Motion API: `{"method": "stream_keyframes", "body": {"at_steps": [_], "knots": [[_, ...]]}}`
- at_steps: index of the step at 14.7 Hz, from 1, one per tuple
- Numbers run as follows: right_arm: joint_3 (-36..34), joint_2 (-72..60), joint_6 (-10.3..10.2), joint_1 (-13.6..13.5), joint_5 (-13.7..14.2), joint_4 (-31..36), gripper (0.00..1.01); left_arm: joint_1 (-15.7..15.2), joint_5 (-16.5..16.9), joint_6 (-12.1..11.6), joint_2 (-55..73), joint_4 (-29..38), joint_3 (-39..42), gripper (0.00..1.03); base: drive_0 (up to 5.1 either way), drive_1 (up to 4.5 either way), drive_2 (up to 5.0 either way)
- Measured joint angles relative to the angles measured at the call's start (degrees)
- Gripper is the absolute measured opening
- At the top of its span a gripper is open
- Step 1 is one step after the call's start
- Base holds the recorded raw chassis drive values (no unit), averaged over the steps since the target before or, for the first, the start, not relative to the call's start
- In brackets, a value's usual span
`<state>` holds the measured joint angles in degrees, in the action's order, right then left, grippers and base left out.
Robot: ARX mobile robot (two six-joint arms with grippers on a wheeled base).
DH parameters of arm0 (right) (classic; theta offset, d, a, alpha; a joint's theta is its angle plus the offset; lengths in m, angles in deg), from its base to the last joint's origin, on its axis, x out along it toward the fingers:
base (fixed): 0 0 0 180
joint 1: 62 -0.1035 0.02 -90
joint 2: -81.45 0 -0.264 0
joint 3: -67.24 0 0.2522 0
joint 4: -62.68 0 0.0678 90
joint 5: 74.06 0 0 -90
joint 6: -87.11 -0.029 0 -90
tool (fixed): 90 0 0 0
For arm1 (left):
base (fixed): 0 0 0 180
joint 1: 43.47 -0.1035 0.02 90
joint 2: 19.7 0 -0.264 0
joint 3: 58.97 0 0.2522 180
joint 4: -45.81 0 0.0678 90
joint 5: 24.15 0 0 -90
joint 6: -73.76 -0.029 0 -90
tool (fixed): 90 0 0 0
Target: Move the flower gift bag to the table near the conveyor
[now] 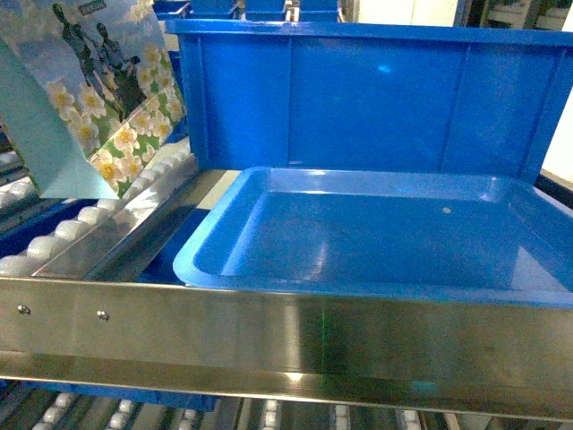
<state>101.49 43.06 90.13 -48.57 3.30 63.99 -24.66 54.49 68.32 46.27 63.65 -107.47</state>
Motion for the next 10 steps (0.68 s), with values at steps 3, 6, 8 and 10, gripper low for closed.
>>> {"method": "stream_keyframes", "body": {"at_steps": [3, 6, 8, 10], "knots": [[0.00, 0.00, 0.00, 0.00, 0.00, 0.02, 0.03, 0.22, 0.28, 0.02, -0.76, 2.78, 0.37, 0.02, 0.0, 0.00, 0.0], [0.00, -0.02, 0.00, 0.00, 0.00, -0.02, 0.03, 0.28, 0.44, 0.02, -0.90, 2.58, 0.37, 0.02, -1.0, 0.48, 0.5], [0.00, -0.02, 0.00, 0.02, 0.09, -0.02, 0.03, 0.55, 0.50, 0.02, -0.90, 2.62, 0.37, 0.02, -5.0, 2.34, 2.3], [0.00, 0.00, 0.00, 0.02, 0.22, 0.04, 0.03, 0.59, 0.72, 0.02, -0.90, 2.54, 0.37, 0.02, -4.9, 2.46, 2.5]]}}
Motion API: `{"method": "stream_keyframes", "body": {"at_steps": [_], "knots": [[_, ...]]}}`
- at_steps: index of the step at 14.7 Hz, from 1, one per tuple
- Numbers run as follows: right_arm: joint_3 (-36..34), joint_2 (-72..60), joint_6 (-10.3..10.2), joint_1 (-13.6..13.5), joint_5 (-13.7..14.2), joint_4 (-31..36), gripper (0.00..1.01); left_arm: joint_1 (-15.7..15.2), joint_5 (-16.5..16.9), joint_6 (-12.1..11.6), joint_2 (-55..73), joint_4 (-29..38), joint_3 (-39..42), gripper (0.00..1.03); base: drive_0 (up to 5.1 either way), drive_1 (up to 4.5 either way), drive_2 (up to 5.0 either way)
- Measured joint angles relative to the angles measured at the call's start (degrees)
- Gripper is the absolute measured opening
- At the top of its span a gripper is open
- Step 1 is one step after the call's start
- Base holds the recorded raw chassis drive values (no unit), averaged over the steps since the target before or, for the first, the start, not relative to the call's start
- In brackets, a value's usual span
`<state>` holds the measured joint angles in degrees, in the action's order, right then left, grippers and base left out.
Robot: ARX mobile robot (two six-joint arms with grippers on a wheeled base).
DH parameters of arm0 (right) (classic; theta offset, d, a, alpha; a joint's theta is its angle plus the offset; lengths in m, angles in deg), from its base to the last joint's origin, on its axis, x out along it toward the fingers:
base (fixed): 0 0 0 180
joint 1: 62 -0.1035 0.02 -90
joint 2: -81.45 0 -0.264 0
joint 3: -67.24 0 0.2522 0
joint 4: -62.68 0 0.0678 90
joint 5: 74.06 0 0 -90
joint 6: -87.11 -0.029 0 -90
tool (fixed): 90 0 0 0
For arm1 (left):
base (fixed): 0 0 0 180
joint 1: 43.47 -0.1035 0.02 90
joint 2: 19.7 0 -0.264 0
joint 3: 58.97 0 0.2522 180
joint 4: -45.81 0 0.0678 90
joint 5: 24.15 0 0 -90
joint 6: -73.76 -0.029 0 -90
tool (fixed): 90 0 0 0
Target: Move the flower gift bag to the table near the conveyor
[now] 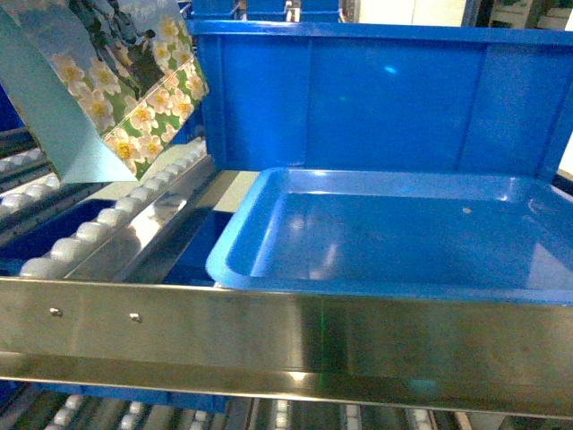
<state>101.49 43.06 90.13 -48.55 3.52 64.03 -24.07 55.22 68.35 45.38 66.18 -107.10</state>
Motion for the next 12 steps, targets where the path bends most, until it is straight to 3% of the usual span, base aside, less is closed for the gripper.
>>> {"method": "stream_keyframes", "body": {"at_steps": [5, 12], "knots": [[0.00, 0.00, 0.00, -0.02, -0.02, 0.04, 0.03, -0.09, -0.04, 0.00, 0.00, 0.07, 0.00, 0.02, -5.0, 2.41, 2.4], [0.00, 0.02, 0.00, -0.02, -0.02, 0.13, 0.03, -0.11, -0.09, -0.02, 0.00, 0.07, 0.00, 0.02, -4.7, 1.13, 3.7]]}}
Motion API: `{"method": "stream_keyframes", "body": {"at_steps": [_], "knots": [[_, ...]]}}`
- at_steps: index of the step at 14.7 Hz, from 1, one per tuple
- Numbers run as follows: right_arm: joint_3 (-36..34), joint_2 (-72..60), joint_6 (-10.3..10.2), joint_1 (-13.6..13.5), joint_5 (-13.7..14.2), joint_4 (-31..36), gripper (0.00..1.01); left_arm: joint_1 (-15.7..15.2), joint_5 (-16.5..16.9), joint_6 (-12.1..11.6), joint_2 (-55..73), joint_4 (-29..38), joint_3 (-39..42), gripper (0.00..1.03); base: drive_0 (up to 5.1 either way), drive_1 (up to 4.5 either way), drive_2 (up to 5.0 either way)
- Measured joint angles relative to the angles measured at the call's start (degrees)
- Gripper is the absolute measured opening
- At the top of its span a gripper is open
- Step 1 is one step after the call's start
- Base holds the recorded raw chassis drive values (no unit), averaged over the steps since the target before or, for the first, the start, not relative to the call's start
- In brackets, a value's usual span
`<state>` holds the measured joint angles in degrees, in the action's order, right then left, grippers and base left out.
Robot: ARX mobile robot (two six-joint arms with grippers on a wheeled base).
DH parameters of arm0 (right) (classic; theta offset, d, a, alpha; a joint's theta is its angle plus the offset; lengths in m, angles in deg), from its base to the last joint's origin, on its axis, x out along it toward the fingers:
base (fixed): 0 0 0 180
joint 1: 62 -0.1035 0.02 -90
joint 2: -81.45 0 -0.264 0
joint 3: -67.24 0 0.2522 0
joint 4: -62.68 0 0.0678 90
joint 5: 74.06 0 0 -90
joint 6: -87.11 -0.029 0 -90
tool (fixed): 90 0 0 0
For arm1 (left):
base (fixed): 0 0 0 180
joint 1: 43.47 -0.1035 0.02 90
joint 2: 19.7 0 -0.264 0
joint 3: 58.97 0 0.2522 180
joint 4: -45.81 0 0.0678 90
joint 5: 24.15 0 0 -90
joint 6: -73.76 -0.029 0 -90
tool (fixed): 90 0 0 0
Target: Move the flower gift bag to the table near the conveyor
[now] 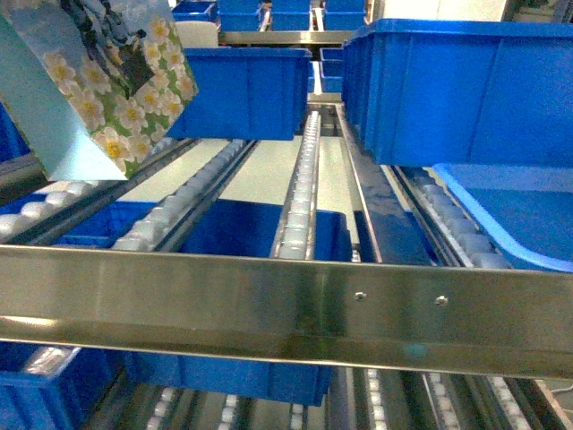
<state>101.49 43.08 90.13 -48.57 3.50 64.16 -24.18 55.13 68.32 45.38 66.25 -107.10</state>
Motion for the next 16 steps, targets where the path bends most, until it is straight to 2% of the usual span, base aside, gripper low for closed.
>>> {"method": "stream_keyframes", "body": {"at_steps": [11, 16], "knots": [[0.00, 0.22, -0.02, -0.04, -0.02, -0.15, 0.03, -0.09, -0.15, 0.00, 0.00, 0.02, 0.02, 0.02, -4.8, 1.12, 3.6], [0.00, 0.24, -0.02, -0.28, -0.02, 0.09, 0.03, 0.00, -0.17, 0.00, -0.33, -0.04, 0.02, 0.02, -4.3, 4.01, 0.5]]}}
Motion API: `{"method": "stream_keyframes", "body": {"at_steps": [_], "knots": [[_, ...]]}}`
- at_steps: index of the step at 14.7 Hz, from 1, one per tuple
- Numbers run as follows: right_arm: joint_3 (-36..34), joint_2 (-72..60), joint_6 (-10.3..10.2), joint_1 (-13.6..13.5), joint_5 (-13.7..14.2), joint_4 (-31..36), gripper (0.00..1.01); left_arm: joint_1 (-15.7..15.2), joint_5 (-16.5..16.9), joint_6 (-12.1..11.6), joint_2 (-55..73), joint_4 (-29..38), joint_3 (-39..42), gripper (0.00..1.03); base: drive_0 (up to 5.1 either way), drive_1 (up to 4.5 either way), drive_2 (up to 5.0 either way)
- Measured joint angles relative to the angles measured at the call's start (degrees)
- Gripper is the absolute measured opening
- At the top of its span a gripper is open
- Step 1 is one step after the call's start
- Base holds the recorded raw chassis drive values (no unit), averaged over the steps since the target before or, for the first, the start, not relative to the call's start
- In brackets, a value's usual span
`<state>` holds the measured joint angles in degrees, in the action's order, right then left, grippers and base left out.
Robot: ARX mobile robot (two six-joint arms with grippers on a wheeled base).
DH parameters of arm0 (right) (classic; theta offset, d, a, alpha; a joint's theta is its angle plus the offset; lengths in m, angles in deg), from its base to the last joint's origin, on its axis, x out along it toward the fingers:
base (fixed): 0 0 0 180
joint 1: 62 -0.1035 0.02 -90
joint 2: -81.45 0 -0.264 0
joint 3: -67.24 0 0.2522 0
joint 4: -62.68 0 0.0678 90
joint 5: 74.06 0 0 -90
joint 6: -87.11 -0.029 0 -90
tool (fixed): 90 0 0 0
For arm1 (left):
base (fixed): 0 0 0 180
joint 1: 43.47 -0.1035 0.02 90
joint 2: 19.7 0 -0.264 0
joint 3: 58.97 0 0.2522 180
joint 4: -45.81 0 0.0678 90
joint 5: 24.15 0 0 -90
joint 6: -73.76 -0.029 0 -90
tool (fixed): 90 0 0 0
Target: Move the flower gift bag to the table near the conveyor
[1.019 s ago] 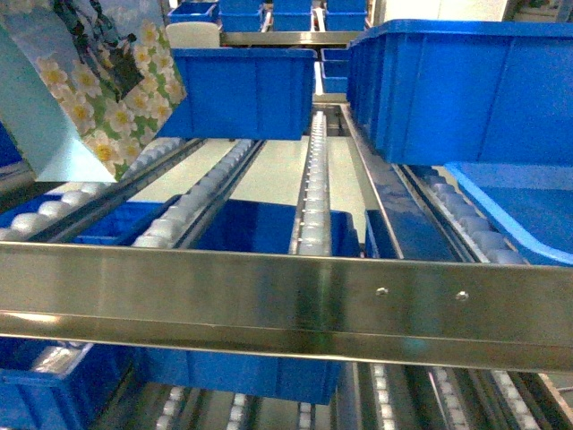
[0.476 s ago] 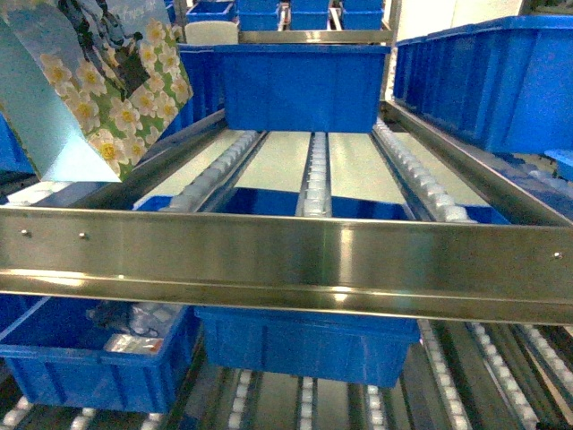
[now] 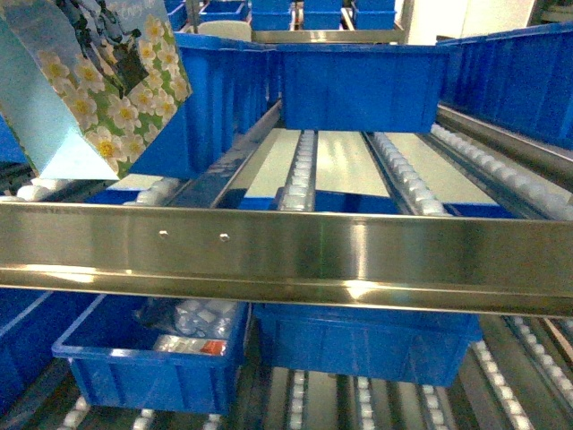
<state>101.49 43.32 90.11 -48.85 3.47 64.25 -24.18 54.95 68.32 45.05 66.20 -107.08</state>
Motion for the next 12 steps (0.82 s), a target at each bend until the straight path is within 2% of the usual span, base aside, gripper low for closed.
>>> {"method": "stream_keyframes", "body": {"at_steps": [3, 6, 12], "knots": [[0.00, 0.00, 0.00, 0.00, 0.00, -0.24, 0.03, 0.00, 0.02, 0.00, 0.00, 0.02, 0.00, 0.02, -4.1, 4.50, -0.2], [0.00, -0.28, 0.00, 0.00, -0.02, -0.20, 0.03, -0.02, -0.02, 0.00, 0.07, -0.02, 0.00, 0.02, -4.9, 2.54, 2.5], [0.00, -0.28, 0.00, -0.02, 0.00, -0.26, 0.03, 0.00, 0.00, 0.02, 0.17, 0.07, 0.02, 0.02, -4.4, 1.10, 4.1]]}}
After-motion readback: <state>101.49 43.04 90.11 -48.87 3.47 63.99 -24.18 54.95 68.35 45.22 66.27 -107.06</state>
